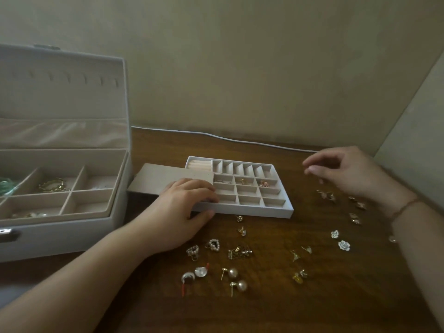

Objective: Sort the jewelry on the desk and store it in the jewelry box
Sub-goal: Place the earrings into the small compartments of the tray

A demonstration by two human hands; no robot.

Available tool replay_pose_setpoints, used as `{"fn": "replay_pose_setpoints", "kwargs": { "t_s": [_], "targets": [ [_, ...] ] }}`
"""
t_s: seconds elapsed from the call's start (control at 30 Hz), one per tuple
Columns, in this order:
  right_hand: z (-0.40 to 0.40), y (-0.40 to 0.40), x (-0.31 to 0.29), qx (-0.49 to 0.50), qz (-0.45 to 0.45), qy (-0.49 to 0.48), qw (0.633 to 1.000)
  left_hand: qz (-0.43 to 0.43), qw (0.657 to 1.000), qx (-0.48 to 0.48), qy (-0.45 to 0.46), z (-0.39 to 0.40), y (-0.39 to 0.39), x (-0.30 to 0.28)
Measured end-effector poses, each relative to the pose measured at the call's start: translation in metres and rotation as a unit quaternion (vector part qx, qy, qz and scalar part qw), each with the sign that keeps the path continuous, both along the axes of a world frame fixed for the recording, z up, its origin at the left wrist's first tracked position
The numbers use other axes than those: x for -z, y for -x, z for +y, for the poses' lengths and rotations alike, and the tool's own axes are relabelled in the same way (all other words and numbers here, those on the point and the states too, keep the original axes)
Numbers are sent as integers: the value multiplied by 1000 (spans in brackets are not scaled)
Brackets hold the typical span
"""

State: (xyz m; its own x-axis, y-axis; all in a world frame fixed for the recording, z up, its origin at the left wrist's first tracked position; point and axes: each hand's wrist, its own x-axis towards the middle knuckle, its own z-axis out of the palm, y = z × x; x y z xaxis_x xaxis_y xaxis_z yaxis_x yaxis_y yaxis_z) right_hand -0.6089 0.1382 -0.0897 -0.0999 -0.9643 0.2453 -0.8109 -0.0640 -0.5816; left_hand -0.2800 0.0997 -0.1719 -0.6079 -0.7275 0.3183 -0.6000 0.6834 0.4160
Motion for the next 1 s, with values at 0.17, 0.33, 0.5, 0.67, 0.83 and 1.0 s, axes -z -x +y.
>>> {"fn": "replay_pose_setpoints", "kwargs": {
  "t_s": [0.17, 0.33, 0.5, 0.67, 0.83, 1.0],
  "targets": [
    [61, 29, 4, -11, 4, -59, 998, -3, 1000, 2, -1, -1, 0, 1],
    [73, 33, 17, -20, 139, -216, 966, 1, 1000, 5, -2, -2, 0, 2],
    [71, 24, 24, -33, 178, -255, 950, 3, 1000, 7, -1, -3, -2, 3],
    [68, 15, 28, -41, 158, -241, 957, 6, 1000, 4, 5, -3, -1, 3],
    [61, 5, 30, -14, 92, -178, 980, 12, 1000, 3, 2, -1, 0, 3],
    [12, -17, 26, -15, 77, -42, 996, 12, 1000, 3, -4, -1, 1, 2]
  ]
}}
